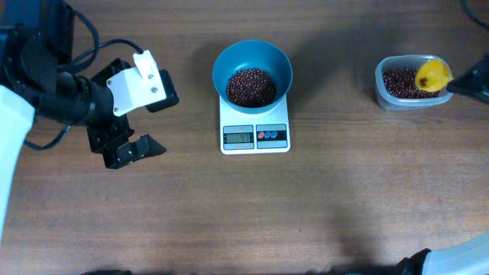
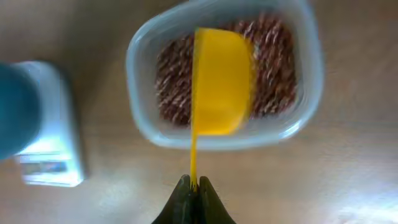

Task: Scoop item into bowl and weigh 50g on scale
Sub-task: 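Scoop more red beans from the tub with the right gripper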

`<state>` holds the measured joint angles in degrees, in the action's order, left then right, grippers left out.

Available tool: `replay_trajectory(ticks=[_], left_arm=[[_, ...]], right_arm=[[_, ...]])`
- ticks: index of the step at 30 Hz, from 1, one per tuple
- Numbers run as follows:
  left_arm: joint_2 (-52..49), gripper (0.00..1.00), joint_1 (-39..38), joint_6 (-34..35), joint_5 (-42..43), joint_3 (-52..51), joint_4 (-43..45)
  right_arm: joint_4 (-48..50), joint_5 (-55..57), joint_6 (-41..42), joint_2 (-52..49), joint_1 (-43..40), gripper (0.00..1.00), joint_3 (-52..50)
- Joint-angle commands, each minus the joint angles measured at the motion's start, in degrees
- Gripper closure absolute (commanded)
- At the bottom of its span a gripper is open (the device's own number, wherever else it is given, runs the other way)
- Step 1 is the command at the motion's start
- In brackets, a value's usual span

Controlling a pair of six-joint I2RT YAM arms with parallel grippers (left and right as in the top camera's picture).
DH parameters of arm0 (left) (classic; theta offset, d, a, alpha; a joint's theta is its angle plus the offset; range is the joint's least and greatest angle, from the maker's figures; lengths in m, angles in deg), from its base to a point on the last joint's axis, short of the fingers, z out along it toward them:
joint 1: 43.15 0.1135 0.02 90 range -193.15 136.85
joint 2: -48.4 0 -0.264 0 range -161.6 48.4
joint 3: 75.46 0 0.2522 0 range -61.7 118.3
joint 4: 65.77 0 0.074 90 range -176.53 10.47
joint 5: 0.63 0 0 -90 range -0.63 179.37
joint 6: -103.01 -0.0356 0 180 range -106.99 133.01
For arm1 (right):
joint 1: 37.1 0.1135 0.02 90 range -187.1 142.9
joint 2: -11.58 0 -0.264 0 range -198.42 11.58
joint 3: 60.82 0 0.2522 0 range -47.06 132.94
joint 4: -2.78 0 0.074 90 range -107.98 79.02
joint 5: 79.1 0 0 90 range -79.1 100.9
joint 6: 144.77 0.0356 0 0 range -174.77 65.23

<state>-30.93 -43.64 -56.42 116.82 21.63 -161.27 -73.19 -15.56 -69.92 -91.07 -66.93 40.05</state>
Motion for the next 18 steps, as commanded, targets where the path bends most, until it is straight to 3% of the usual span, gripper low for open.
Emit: replay_trajectory(ticks=[1,7,14,18], left_arm=[[0.24,0.01,0.39,-0.92,0.17,-0.26,0.07],[0.24,0.01,0.39,-0.92,0.17,-0.26,0.07],[0.24,0.01,0.39,-0.92,0.17,-0.26,0.07],[0.24,0.01,0.39,-0.92,0.17,-0.26,0.07]], right_arm=[[2.27,21.18,4.02,1.31,8.0,0.96,1.07],[5.35,37.7,4.09,0.96,15.5,0.96,0.28],[7.65,37.05,4.17,0.81,18.95,0.96,-6.78],[10.29,25.4,7.34,0.7,18.93,0.96,-7.06]])
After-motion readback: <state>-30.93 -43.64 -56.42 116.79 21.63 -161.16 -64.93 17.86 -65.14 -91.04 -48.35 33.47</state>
